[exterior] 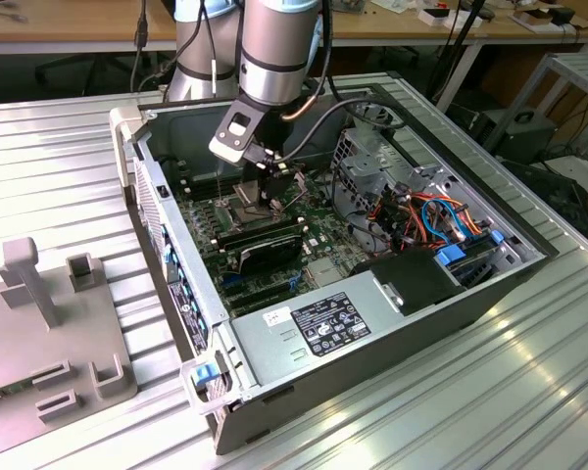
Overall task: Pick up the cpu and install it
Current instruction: 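Place the cpu into insertion slot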
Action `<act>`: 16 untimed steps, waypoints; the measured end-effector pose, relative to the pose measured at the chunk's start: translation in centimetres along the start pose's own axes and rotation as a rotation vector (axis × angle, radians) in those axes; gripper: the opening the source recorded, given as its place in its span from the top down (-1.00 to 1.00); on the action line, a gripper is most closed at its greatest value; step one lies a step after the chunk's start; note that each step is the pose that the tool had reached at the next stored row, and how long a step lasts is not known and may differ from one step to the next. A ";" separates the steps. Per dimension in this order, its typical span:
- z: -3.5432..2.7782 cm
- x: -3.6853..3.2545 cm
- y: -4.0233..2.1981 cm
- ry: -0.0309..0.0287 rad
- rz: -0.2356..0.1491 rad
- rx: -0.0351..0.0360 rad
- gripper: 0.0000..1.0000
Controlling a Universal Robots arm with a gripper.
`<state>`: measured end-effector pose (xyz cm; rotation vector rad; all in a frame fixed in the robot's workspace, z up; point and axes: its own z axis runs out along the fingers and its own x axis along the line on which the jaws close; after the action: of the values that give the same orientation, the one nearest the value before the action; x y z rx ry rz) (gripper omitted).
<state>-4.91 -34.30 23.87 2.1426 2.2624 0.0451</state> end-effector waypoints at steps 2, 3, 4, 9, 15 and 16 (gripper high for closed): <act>0.39 0.04 0.00 0.0000 0.004 -0.0001 -0.09; 0.54 0.04 0.00 -0.0001 0.006 -0.0001 -0.09; 0.68 0.05 0.00 -0.0003 0.008 0.0000 -0.09; 1.22 0.16 0.05 -0.0006 0.015 0.0000 -0.09; 1.65 0.22 0.10 -0.0006 0.016 -0.0001 -0.09; 1.79 0.23 0.12 -0.0007 0.017 0.0000 -0.09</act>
<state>-4.73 -34.06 22.08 2.1614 2.2441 0.0448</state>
